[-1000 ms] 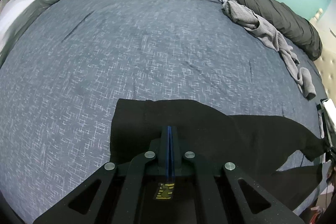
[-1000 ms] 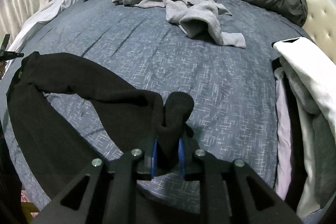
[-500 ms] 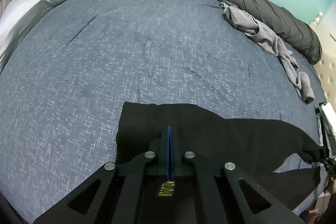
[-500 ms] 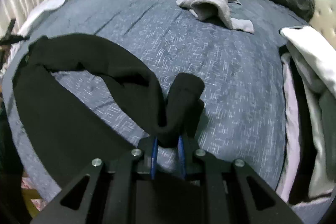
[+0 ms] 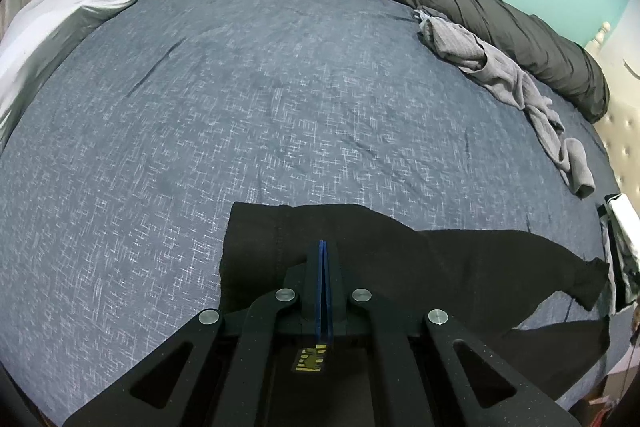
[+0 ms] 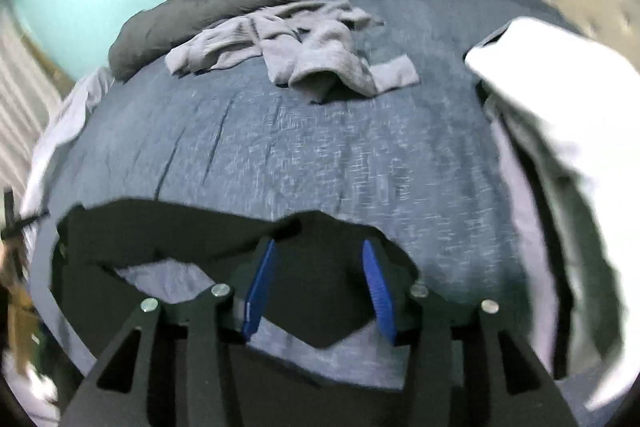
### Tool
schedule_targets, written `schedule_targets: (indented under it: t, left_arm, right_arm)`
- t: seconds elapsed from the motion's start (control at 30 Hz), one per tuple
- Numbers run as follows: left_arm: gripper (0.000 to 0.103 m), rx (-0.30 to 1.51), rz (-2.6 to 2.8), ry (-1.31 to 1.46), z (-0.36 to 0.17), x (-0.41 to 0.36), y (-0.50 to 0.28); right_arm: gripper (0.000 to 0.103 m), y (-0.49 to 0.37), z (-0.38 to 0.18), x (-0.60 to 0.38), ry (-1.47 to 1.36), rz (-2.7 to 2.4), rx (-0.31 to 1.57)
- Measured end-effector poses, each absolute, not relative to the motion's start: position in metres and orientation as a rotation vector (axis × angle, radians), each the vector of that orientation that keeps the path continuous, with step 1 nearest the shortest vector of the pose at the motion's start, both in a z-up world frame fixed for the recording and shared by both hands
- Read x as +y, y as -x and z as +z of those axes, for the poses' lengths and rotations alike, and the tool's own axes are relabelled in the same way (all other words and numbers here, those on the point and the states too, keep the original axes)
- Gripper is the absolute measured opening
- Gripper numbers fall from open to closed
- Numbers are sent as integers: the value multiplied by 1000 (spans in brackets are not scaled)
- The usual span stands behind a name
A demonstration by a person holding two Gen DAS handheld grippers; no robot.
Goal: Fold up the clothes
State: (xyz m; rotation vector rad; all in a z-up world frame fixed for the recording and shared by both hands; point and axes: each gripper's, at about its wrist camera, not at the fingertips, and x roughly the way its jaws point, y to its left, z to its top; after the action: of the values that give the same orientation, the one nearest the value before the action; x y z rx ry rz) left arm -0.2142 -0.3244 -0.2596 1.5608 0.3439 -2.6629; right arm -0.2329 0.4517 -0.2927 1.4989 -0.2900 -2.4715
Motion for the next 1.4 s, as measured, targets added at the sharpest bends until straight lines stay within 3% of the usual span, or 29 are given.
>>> schedule_targets:
  t: [0.1,0.3,0.33,0.37,0.47,0.77,0.87,1.17,1.4]
  left_arm:
    - [0,339,-2653,-1571,-265,-327,215]
    - [0,318,-2622,-1595,-278,-333,215]
    - [0,314,-2620,-1597,-280,-333,215]
    - [0,310,-2617,-1600,-281,-334,215]
    - [0,308,-2609,-1608,-286,-336,215]
    - [0,307,-2615,-1592,-281,-335,211]
    - [0,304,-2625,-1583,-276,-333,208]
    - [0,303,-2633,-1572,-268,-330,200]
    - [0,308,-2645,-1569,-265,-324,199]
  right_arm:
    - [48,257,-311,445,-1633,-2434,-308]
    - [49,279,-352,432,-1843,-2424,-137]
    - [41,279,-353,431,-1839,-2428,-123]
    - [24,279,-355,431,-1835,-2431,-109]
    - [9,279,-359,428,-1814,-2446,-67]
    - [8,285,-276,418,-1378,-2667,-7]
    - [8,267,-254,409,-1154,-2718,117]
    - [10,188,-347,414,-1394,-2530,207]
    - [10,138,-353,424,-1373,-2465,153]
